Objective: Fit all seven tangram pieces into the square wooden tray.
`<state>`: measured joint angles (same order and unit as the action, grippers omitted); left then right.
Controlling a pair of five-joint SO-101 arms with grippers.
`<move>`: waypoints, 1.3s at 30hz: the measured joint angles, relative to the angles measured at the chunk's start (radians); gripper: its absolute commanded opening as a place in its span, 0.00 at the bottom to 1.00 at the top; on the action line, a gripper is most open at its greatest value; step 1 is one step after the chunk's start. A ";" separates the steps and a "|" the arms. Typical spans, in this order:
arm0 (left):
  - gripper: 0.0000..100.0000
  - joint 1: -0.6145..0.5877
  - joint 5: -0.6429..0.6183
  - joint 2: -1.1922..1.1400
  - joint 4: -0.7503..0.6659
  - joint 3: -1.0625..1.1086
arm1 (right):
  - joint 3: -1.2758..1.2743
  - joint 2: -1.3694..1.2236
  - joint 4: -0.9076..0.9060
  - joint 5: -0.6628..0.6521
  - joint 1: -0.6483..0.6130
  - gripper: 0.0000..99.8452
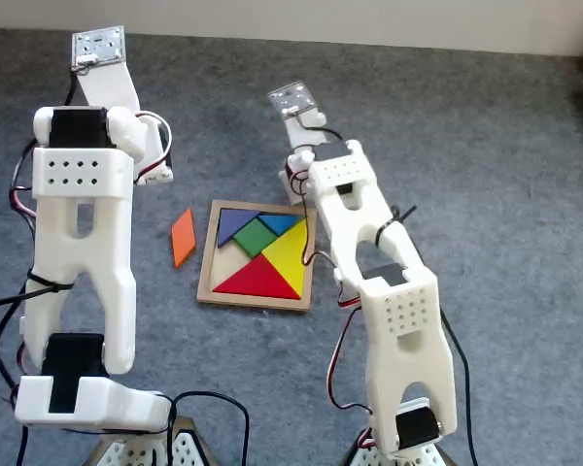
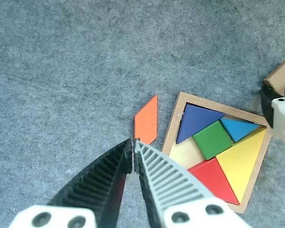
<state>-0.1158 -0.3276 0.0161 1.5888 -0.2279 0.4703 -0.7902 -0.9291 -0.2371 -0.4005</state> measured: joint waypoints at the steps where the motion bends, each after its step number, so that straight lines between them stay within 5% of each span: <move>1: 0.03 0.000 0.000 0.000 0.000 0.000 | 0.003 0.000 0.002 0.000 0.008 0.01; 18: 0.03 0.000 0.000 0.000 0.000 0.000 | 0.118 -0.006 -0.276 0.002 0.009 0.01; 26: 0.03 0.000 0.000 0.000 0.000 0.000 | 0.249 -0.008 -0.276 0.126 0.005 0.26; 29: 0.03 -0.002 0.000 0.000 0.000 0.000 | 0.269 -0.008 -0.276 0.198 0.002 0.28; 39: 0.03 -0.012 0.000 0.018 0.011 0.072 | 0.252 -0.112 0.029 0.216 -0.064 0.28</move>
<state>-0.1281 -0.3276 0.0345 1.5996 -0.1557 0.7219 -0.9022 -0.8999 -0.0207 -0.4649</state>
